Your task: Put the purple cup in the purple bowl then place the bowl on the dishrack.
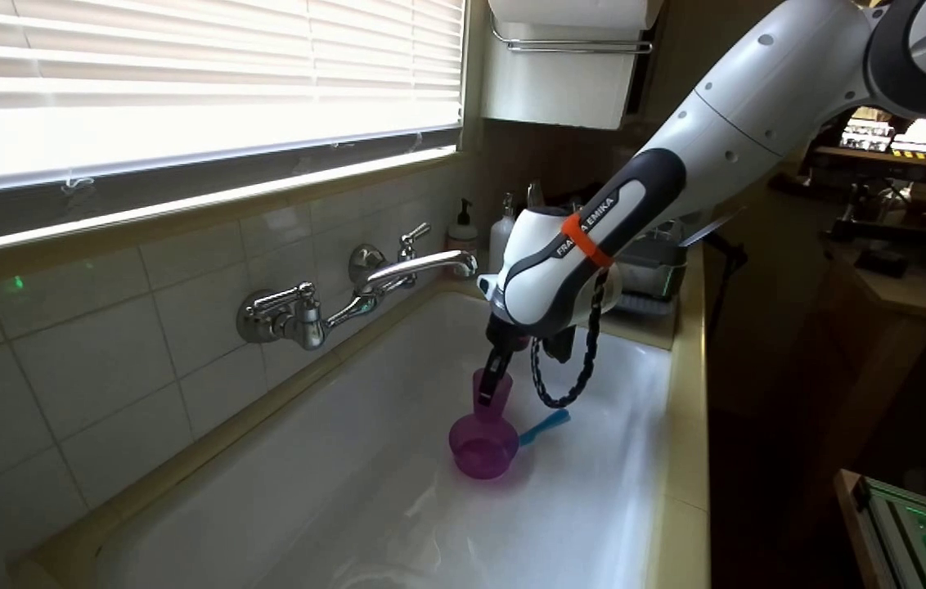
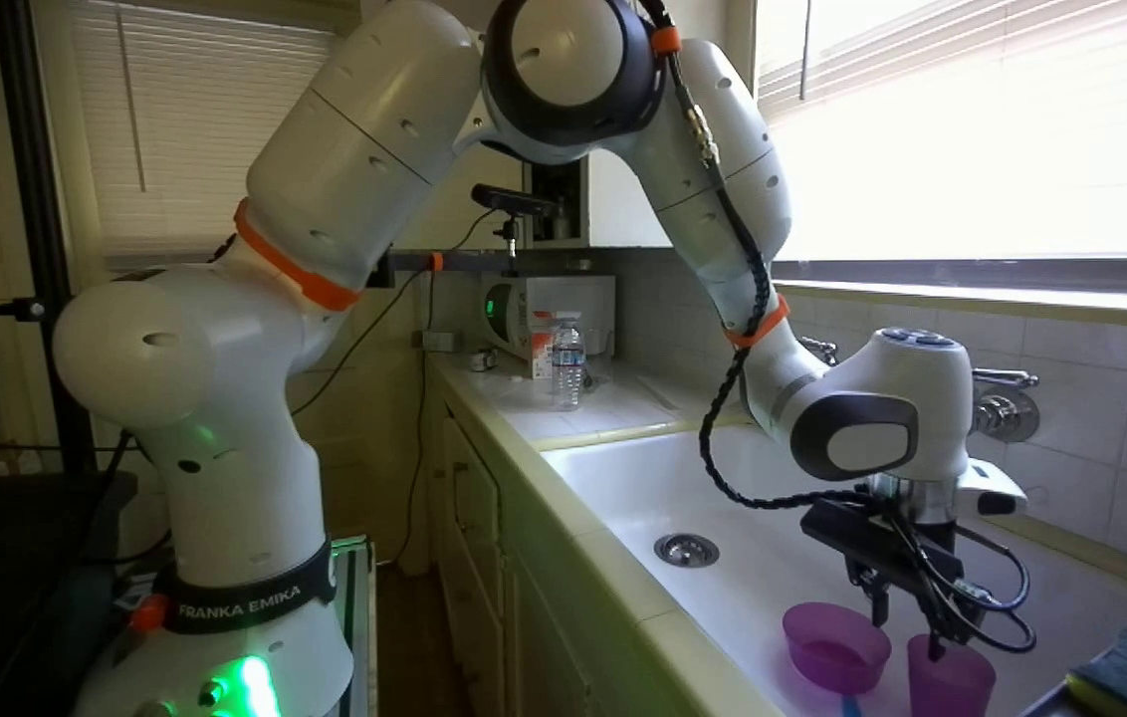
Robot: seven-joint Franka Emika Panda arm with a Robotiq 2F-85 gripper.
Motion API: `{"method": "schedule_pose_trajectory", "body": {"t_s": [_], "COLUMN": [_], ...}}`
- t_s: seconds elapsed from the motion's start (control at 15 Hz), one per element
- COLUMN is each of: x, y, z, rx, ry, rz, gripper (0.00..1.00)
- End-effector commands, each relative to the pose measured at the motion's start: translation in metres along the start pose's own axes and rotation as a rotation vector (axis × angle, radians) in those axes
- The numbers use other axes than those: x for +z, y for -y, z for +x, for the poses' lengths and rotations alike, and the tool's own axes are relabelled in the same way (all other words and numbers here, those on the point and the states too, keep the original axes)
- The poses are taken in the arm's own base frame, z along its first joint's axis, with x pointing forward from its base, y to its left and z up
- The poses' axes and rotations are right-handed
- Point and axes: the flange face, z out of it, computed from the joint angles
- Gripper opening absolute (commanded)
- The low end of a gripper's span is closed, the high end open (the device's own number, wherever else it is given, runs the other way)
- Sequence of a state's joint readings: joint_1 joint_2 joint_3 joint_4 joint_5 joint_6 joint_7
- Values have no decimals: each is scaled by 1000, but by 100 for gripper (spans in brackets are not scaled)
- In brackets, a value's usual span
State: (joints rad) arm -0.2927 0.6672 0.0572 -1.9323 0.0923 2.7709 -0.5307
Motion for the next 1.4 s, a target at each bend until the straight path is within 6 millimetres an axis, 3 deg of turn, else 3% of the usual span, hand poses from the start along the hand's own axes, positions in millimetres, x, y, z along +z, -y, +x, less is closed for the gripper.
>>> {"method": "schedule_pose_trajectory", "body": {"t_s": [0.0,0.27,0.33,0.87,1.33], "x": [11,15,15,-5,-43], "y": [-1,-4,-5,-21,4], "z": [7,10,10,7,-4], "rx": [-10,-9,-5,12,-53], "ry": [-6,-3,-3,-9,7], "rz": [2,-2,-2,-28,-27], "gripper": [31,3,0,1,1]}}
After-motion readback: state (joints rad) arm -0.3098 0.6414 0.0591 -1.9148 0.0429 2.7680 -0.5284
